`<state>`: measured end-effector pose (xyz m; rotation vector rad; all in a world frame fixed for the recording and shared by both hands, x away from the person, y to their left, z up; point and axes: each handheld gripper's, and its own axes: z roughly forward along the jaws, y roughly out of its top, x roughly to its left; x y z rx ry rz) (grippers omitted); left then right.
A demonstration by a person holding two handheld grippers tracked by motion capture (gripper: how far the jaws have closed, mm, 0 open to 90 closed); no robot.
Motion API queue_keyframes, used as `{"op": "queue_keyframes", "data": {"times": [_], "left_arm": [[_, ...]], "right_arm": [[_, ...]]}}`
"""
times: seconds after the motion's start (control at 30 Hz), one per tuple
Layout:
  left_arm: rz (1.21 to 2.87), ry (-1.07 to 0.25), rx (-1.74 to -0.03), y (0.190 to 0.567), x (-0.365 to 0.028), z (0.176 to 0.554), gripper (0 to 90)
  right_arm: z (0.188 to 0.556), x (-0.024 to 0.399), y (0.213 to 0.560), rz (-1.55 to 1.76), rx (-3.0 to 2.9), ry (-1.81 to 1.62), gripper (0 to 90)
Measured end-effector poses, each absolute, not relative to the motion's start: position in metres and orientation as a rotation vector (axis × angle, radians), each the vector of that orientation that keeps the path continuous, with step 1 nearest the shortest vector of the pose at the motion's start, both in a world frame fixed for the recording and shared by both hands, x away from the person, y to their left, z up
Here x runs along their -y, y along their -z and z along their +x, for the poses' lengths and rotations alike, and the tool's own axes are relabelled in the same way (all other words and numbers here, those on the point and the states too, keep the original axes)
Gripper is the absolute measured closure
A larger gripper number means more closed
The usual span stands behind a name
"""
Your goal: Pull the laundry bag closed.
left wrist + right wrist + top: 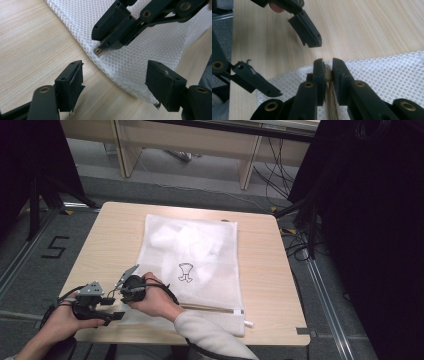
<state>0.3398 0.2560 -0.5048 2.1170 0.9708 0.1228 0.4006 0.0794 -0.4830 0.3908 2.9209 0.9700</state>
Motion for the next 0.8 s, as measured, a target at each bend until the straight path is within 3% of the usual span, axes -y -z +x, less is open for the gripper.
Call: {"op": "queue_keyframes", "data": {"times": [0.43, 0.8], "left_arm": [[2.067, -0.049, -0.988, 0.505, -0.250, 0.346, 41.4], [2.015, -0.022, -1.026, 0.503, -0.248, 0.349, 71.9]], "right_arm": [[0.393, -0.070, 0.457, 0.398, -2.876, -1.035, 82.2], [0.392, -0.067, 0.454, 0.374, -2.885, -1.028, 82.2]]}}
